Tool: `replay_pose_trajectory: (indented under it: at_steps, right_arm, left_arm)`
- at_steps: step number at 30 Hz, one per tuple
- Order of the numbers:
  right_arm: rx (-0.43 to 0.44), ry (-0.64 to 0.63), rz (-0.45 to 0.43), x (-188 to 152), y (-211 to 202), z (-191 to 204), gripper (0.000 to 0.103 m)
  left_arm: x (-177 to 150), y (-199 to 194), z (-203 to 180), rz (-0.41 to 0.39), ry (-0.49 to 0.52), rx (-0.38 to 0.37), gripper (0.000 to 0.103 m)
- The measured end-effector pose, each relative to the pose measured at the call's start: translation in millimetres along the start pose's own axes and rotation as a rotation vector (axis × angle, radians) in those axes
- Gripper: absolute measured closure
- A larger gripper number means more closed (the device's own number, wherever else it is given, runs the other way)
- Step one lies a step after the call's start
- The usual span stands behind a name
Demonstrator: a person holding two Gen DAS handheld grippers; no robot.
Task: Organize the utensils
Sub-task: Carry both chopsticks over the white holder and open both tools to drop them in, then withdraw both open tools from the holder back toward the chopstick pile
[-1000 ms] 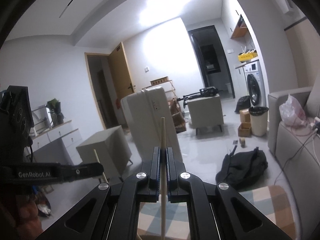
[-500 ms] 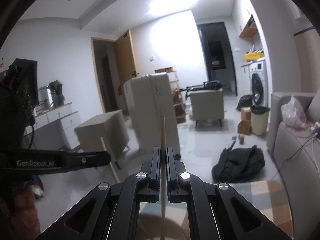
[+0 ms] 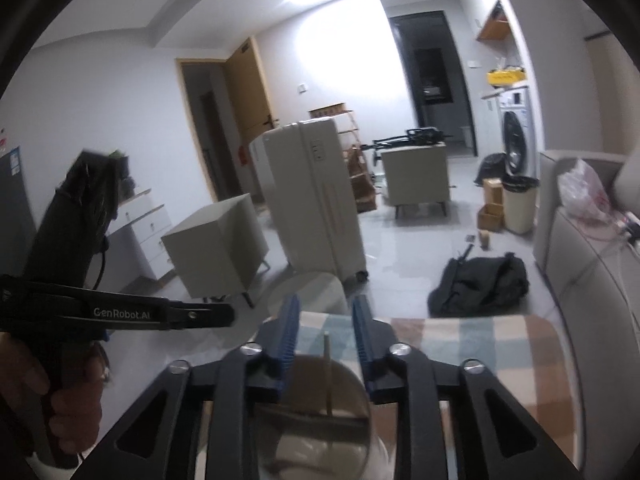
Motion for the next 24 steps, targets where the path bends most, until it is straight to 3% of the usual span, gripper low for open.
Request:
replay_pose_trajectory:
  at_steps: [2,6,8,11,18,20,24]
  right_arm:
    - [-0.013,0.026,-0.003,-2,-15,-3,0.052]
    - [-0.017,0.052,-0.013,-4,-43,0,0.048]
    - [-0.023,0.055,-0.024,-5,-60,6,0.037]
    - [-0.021,0.055,-0.048,-5,-82,16,0.03]
    - [-0.034,0.051,-0.083,-8,-127,34,0.015]
    - [-0.038,0.063,-0.081,-13,-137,38,0.01]
    - [-0.047,0.065,-0.084,-21,-152,44,0.002]
  left_arm:
    - [-5,-10,0,-0.004,-0.003,0.024,0.084]
    - [-14,-34,-2,-0.036,-0.007,0.065,0.065]
    - [-20,-49,-6,-0.058,-0.001,0.095,0.055]
    - [-28,-61,-11,-0.074,0.015,0.122,0.045]
    - [-48,-91,-23,-0.123,0.055,0.156,0.038]
    - [-53,-96,-25,-0.134,0.057,0.158,0.03]
    - [-64,-103,-27,-0.156,0.067,0.175,0.025]
Point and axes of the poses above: each gripper's, at about its wrist camera, not at the fingertips, and y roughly the way its jaws point, z to its left, x to its top, the point moved 6 cm from there along y, roughly the way its jaws point, and after that the axes turned 3 degrees about y, right-handed, at the moved point
